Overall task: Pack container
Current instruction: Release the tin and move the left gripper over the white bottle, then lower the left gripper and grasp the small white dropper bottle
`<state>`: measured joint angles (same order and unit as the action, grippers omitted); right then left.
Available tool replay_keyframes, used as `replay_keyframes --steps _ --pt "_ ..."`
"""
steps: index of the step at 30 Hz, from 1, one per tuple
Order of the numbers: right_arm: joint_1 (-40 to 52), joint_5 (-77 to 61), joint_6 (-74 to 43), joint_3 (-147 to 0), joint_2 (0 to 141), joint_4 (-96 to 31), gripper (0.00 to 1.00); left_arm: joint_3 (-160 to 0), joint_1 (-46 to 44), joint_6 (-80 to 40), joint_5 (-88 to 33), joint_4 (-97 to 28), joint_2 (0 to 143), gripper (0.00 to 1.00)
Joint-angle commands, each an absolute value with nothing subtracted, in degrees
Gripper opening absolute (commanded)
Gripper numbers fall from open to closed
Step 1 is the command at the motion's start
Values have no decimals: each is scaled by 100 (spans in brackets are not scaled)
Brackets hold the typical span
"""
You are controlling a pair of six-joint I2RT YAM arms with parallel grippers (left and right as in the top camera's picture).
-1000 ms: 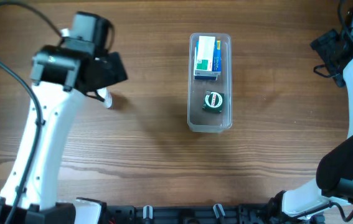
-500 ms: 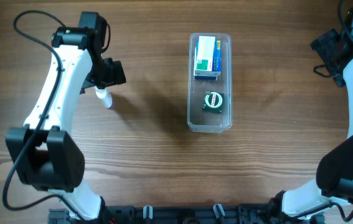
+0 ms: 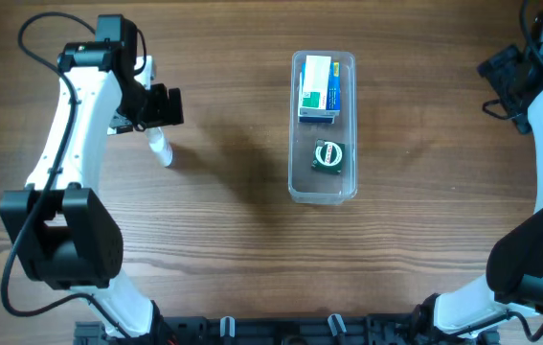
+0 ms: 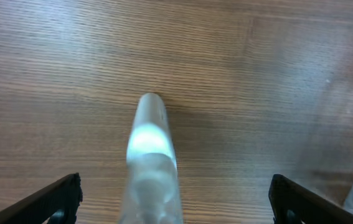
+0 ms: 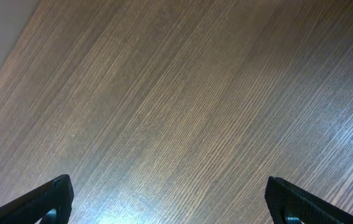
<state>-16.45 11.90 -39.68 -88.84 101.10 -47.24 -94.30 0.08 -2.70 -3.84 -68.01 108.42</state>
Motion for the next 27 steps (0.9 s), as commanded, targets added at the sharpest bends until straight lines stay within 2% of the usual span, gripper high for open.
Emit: replay_keyframes --steps 1,10,16,27 --pt "-1632 1288 -4053 -8836 10202 -4713 100 -9395 12 -19 -572 -6796 11153 95" --pt "-1632 1288 -4053 -8836 10202 -4713 100 -9395 14 -377 -414 -6899 11347 95" --pt "-1632 1288 -4053 -8836 10202 -4713 100 -9395 12 -937 -14 -7000 11349 88" --pt "-1632 1288 -4056 -8836 10202 -4713 100 -9063 12 -947 30 -6899 11349 90"
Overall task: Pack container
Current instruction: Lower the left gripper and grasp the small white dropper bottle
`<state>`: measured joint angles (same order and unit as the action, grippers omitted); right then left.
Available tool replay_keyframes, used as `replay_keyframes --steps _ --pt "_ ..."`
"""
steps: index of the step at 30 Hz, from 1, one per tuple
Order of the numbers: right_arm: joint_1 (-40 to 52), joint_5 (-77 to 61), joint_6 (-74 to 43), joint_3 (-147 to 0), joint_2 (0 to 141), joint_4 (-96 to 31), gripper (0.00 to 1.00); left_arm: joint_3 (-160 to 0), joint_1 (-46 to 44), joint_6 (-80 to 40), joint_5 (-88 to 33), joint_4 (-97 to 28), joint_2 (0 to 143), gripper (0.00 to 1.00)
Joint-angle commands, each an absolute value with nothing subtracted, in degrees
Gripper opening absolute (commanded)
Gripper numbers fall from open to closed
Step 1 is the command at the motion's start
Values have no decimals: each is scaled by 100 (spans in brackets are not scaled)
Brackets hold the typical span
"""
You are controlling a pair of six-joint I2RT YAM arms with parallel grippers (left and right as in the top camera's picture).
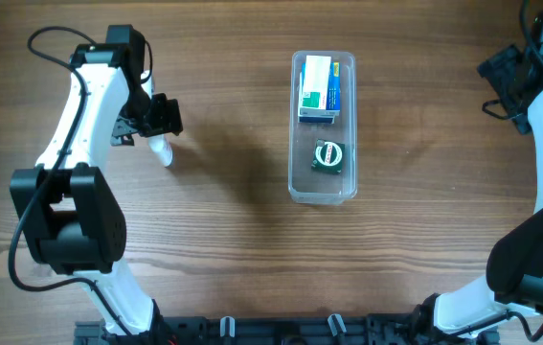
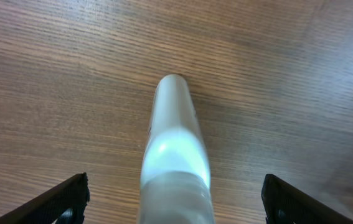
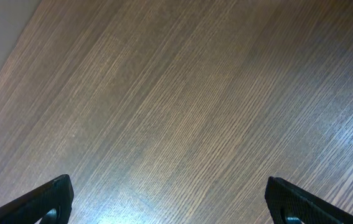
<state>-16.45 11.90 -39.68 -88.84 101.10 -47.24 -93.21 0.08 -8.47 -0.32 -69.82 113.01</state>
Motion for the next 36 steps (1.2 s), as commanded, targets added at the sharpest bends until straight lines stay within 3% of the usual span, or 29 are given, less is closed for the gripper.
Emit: replay_keyframes --steps 1,13,17,25,36 --pt "-1632 1288 -4056 -8836 10202 -4713 100 -9000 12 -947 30 -6851 11349 90" --pt "-1632 1288 -4056 -8836 10202 -4713 100 -8989 12 -945 117 -6700 11347 88" --pt "-1632 1288 -4056 -8836 10202 -4713 100 -8989 12 -947 115 -6707 11347 82" --pt "-1632 1288 -4056 -8836 10202 -4713 100 -8989 12 -947 115 -6731 11347 59" --pt "-1632 1288 -4053 -8836 10202 -4713 100 -8989 12 -947 115 -6764 11347 45"
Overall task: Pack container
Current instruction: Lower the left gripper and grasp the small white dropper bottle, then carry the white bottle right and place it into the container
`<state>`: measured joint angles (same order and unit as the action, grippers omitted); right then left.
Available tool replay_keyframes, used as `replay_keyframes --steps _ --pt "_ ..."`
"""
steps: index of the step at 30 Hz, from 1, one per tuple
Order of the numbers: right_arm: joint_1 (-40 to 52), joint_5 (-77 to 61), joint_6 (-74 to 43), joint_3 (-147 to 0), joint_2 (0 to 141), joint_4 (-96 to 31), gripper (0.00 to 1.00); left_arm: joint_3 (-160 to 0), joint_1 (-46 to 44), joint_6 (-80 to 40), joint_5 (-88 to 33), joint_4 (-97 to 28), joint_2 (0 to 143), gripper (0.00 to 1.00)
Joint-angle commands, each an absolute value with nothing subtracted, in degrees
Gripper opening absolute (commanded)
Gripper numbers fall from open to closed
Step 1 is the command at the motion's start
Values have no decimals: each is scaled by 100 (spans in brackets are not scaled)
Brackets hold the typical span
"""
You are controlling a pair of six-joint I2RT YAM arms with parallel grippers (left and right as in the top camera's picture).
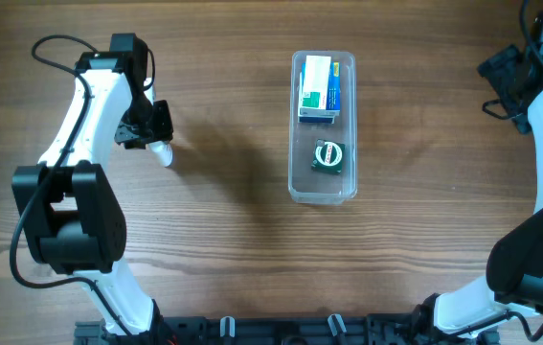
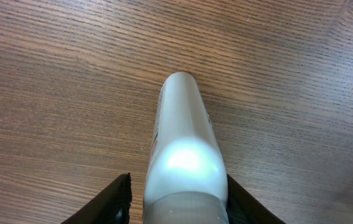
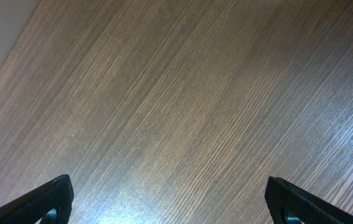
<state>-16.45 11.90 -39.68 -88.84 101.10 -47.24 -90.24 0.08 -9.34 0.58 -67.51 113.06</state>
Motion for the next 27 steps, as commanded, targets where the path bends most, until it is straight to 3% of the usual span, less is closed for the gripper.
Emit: replay_keyframes --steps 1,3,27 --pt "-1632 1288 -4053 -8836 10202 -4713 100 -8989 12 -947 115 -6761 11347 45" --pt "-1632 1288 -4056 -8836 10202 -4713 100 -8989 12 -947 115 -6761 11347 40" --pt "-1632 1288 -4053 -8836 10202 -4713 100 -9013 12 -947 -1 -6659 11262 34"
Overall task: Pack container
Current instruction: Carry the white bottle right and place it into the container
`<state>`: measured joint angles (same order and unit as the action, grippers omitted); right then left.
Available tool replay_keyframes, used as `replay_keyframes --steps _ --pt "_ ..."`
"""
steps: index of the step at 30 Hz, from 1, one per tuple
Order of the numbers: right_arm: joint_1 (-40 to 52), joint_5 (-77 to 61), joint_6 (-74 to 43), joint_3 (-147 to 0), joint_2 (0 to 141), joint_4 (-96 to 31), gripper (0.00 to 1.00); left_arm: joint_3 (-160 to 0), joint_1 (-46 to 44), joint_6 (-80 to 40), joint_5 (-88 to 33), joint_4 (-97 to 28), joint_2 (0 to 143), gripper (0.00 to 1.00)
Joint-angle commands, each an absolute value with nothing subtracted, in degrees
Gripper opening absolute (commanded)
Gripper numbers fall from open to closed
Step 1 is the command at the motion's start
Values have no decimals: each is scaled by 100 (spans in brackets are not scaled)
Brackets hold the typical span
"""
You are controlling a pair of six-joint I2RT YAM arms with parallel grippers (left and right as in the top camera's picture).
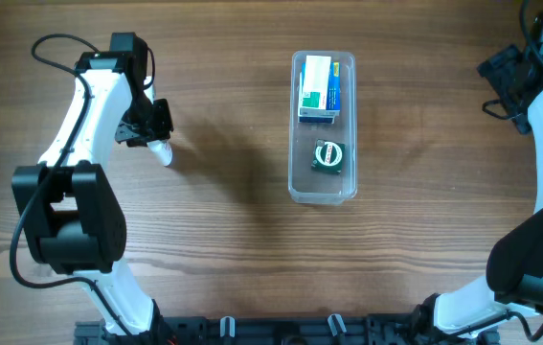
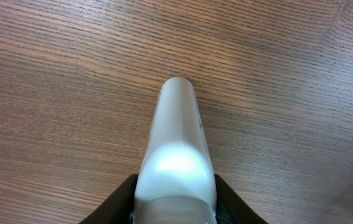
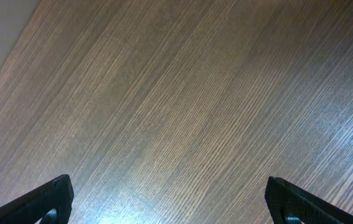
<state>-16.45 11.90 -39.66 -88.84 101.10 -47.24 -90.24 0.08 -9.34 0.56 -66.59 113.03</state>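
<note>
A white tube (image 2: 175, 155) lies on the wooden table at the left, and my left gripper (image 1: 153, 127) is shut on its near end. In the overhead view only the tube's tip (image 1: 163, 152) sticks out below the gripper. The clear plastic container (image 1: 295, 125) stands in the middle of the table. It holds a green and white box (image 1: 318, 88) and a small round dark item (image 1: 329, 155). My right gripper (image 3: 171, 202) is open over bare wood at the far right, with nothing between its fingers.
The right arm rises along the table's right edge. The left arm (image 1: 79, 105) arches over the left side. A black rail (image 1: 271, 332) runs along the front edge.
My left gripper's fingers have closed tighter and now press the tube's sides. The tube and the right arm have not moved.
My left gripper stood wide open over the white tube. It then sat lower around the tube, still open. Later its fingers were close beside the tube, and now they clamp it. The right gripper stayed open and still throughout.
</note>
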Motion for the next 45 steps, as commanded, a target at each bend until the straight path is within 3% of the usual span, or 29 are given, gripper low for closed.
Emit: replay_keyframes --steps 1,2,12,22,27,35,45 --pt "-1632 1288 -4056 -8836 10202 -4713 100 -9015 12 -947 -21 -6659 11240 33" --pt "-1632 1288 -4056 -8836 10202 -4713 100 -9028 12 -947 -21 -6667 11205 30" --pt "-1632 1288 -4053 -8836 10202 -4713 100 -9041 10 -950 -110 -6729 10742 32" --pt "-1632 1288 -4056 -8836 10202 -4713 100 -9045 -134 -1000 -982 -6748 9544 35" --pt "-1632 1288 -4053 -8836 10202 -4713 100 -9045 -847 -1321 -1004 -6591 8844 34" --pt "-1632 1288 -4056 -8836 10202 -4713 100 -9043 -2821 -2056 -941 -5774 8617 34" --pt "-1632 1288 -4056 -8836 10202 -4713 100 -9043 -3850 -2493 -589 -5081 9306 33"
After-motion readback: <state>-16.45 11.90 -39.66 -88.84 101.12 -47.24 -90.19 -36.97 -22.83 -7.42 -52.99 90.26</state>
